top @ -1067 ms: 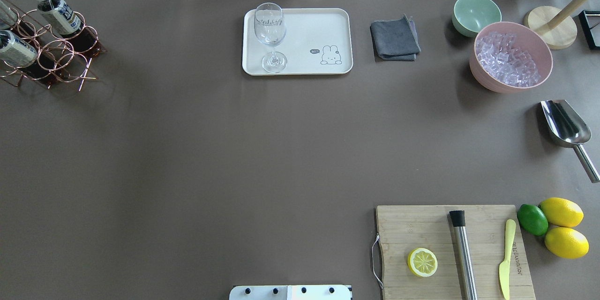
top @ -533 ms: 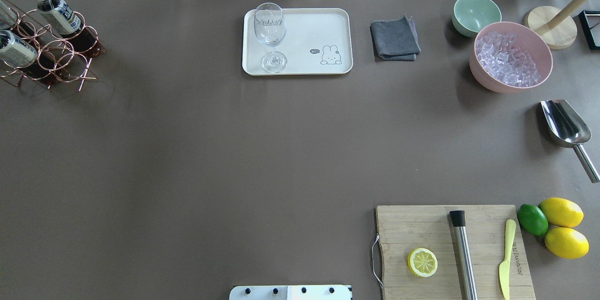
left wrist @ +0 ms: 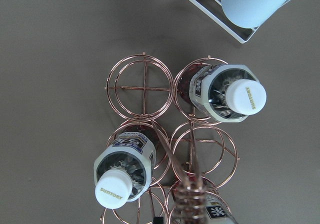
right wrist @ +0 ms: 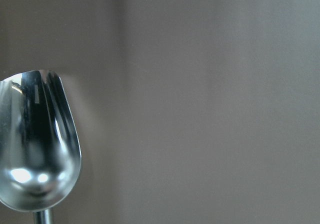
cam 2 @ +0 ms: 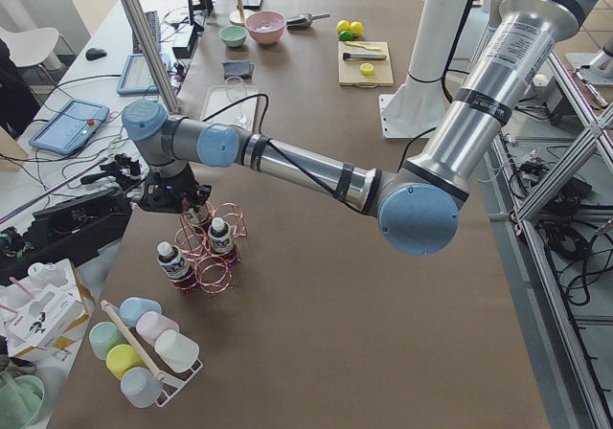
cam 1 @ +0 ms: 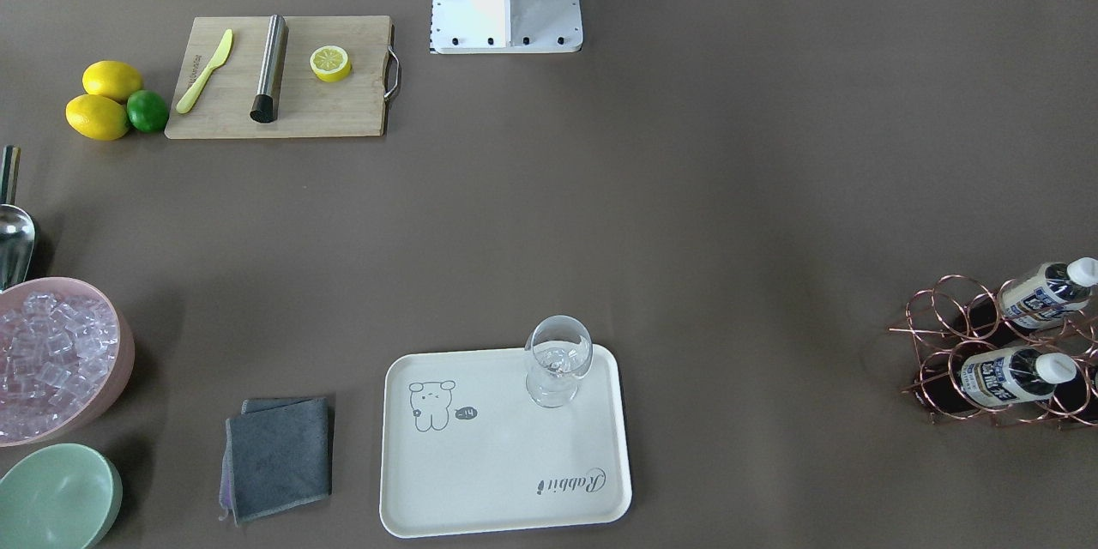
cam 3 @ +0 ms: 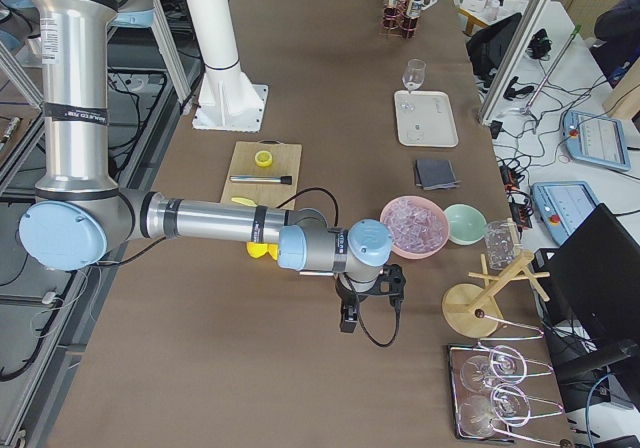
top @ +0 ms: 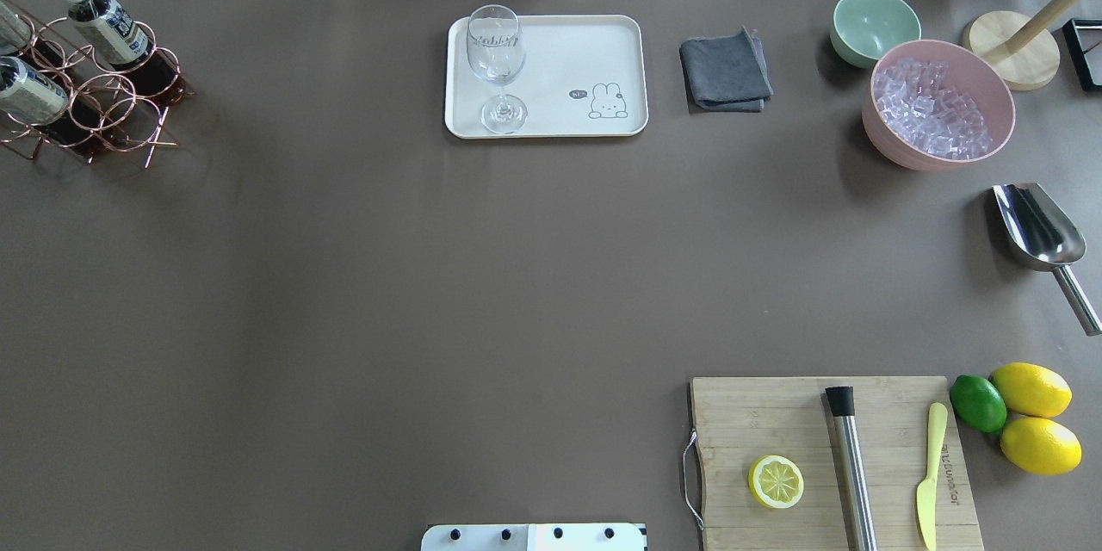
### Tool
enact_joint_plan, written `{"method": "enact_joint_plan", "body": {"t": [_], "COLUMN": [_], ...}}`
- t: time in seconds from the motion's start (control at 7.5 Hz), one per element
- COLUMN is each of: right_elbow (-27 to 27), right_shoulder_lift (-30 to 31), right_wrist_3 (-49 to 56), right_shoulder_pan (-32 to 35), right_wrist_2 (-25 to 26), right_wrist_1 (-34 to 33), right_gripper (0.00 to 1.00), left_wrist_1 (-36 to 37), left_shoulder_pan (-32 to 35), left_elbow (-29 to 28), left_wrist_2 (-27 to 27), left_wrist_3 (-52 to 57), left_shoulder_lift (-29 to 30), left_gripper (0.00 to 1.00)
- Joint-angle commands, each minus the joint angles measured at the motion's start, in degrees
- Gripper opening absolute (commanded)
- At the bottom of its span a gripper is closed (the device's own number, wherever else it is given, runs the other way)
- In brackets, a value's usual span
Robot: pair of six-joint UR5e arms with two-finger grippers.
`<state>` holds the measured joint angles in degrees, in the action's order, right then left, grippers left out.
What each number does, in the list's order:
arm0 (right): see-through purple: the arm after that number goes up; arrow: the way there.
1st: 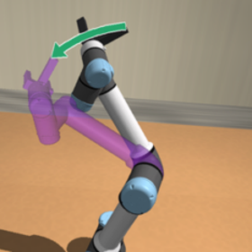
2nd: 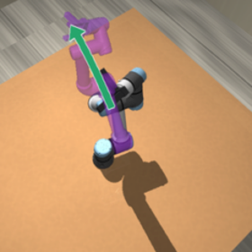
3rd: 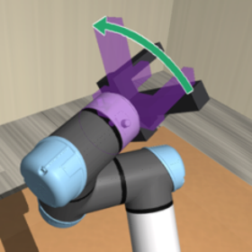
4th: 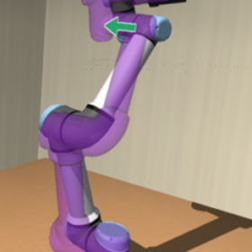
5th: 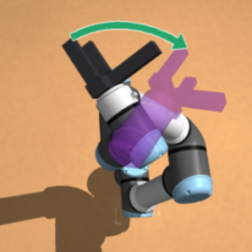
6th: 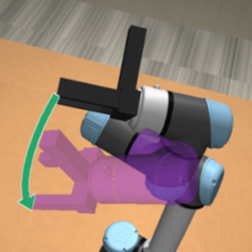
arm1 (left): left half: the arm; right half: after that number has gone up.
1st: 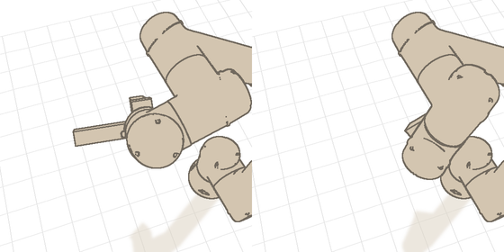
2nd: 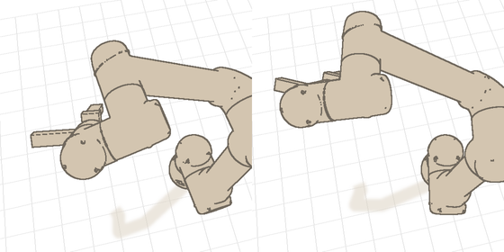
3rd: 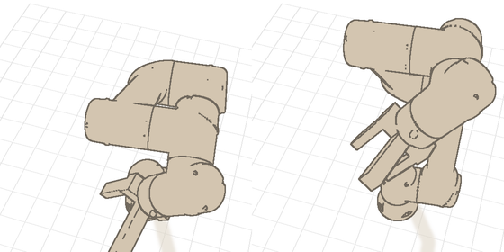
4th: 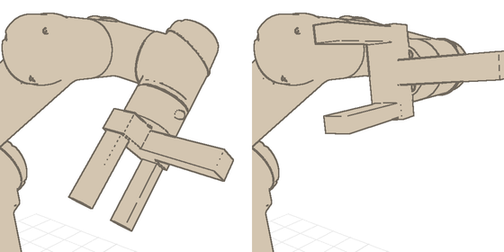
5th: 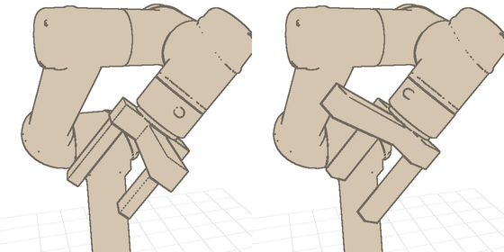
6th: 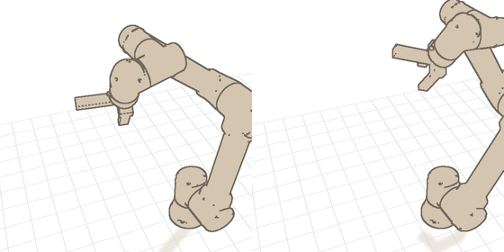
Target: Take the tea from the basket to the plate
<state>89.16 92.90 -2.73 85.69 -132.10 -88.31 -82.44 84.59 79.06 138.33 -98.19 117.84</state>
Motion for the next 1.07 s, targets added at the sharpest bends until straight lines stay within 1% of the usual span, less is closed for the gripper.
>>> {"method": "enact_joint_plan", "body": {"t": [0.0, 0.13, 0.27, 0.4, 0.53, 0.67, 0.8, 0.93], "right_elbow": [0.05, 0.05, 0.05, 0.05, 0.05, 0.05, -0.03, -0.03], "right_shoulder_lift": [0.09, 0.09, 0.00, 0.00, 0.00, 0.00, 0.00, 0.00], "right_wrist_3": [0.00, 0.00, 0.00, 0.00, 0.00, 0.00, -0.09, 0.00], "right_shoulder_pan": [0.00, 0.00, 0.00, 0.00, 0.00, 0.00, 0.00, 0.00], "right_wrist_2": [0.00, 0.00, 0.00, 0.00, 0.00, 0.00, 0.00, 0.00], "right_wrist_1": [0.07, 0.07, 0.07, 0.07, 0.07, 0.07, 0.07, 0.07], "right_gripper": [1.00, 1.00, 1.00, 1.00, 1.00, 1.00, 1.00, 1.00], "left_wrist_1": [0.52, 3.49, 12.04, 20.39, 25.96, 29.67, 29.88, 31.01], "left_shoulder_pan": [0.05, 0.14, 0.49, 0.66, 0.75, 0.67, 0.40, -0.64], "left_elbow": [0.57, 2.13, 5.54, 10.80, 17.12, 24.40, 30.57, 31.24], "left_wrist_2": [-0.08, -0.08, -0.17, -0.25, -0.95, -0.96, -0.87, 0.87], "left_wrist_3": [0.28, 0.36, 0.45, 0.45, -0.50, -4.78, -9.43, -12.00], "left_shoulder_lift": [-0.15, 0.55, 2.81, 4.75, 4.68, 4.51, 4.59, 7.29], "left_gripper": [0.00, 0.00, 0.00, 0.00, 0.00, 0.00, 0.00, 0.00]}}
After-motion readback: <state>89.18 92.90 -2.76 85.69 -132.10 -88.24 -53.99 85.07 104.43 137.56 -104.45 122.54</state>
